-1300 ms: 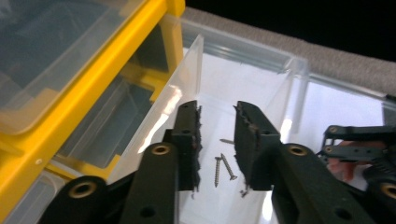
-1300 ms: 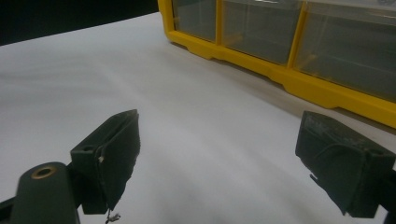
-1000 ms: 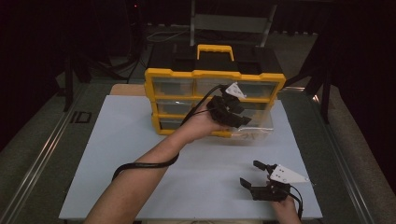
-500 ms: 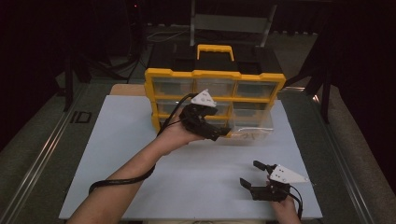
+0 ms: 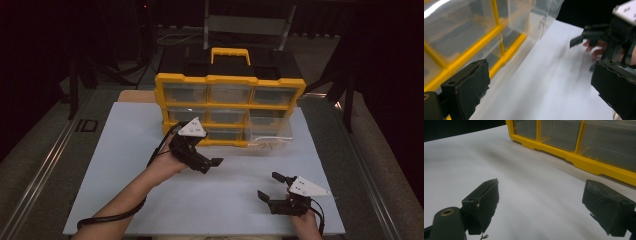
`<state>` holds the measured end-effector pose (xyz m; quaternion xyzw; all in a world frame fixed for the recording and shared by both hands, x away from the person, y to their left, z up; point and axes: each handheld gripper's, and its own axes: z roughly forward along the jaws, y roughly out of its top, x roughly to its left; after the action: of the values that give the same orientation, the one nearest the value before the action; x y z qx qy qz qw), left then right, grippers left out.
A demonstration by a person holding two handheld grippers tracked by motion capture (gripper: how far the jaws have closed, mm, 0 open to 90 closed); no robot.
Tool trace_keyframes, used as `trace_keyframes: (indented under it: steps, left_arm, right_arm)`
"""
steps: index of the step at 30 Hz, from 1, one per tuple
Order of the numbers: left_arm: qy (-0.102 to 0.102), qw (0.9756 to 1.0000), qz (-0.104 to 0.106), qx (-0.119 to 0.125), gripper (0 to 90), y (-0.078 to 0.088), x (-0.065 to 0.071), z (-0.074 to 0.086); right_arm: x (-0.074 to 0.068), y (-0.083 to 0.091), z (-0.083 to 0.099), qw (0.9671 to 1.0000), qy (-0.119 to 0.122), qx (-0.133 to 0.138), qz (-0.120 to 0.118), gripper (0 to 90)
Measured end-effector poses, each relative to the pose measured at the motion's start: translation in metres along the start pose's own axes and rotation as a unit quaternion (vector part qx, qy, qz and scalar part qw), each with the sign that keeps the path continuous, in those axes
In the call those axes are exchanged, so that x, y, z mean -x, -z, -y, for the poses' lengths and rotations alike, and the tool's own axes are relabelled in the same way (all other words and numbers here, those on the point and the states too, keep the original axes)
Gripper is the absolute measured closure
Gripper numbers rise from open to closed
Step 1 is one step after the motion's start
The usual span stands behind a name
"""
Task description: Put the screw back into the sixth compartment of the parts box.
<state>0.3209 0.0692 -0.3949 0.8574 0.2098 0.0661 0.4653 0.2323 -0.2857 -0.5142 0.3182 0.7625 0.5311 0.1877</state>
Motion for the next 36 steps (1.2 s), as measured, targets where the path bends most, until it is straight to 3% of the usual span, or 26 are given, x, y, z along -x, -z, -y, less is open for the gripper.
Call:
trace_keyframes:
  steps: [5,20,23,28,36]
  left_arm:
    - [0.003,0.9998,-0.015,0.010,2.2,0.009,0.001,0.025]
    - [0.017,0.9990,-0.030,0.028,2.2,0.033,0.005,0.086]
    - [0.020,0.9989,-0.031,0.028,2.2,0.035,0.005,0.096]
    - [0.030,0.9974,-0.036,0.054,2.2,0.042,0.006,0.111]
    - [0.034,0.9963,-0.053,0.059,2.3,0.052,0.007,0.132]
  right_arm:
    - [-0.001,0.000,0.000,1.0000,0.002,-0.003,0.000,13.9]
    - [-0.003,-0.001,0.000,1.0000,0.007,-0.006,0.003,13.8]
    - [-0.003,-0.001,-0.001,1.0000,0.007,-0.004,0.003,13.9]
    - [-0.003,0.000,-0.001,1.0000,0.008,-0.004,0.003,13.8]
    - [-0.003,-0.001,0.000,1.0000,0.007,-0.005,0.004,13.8]
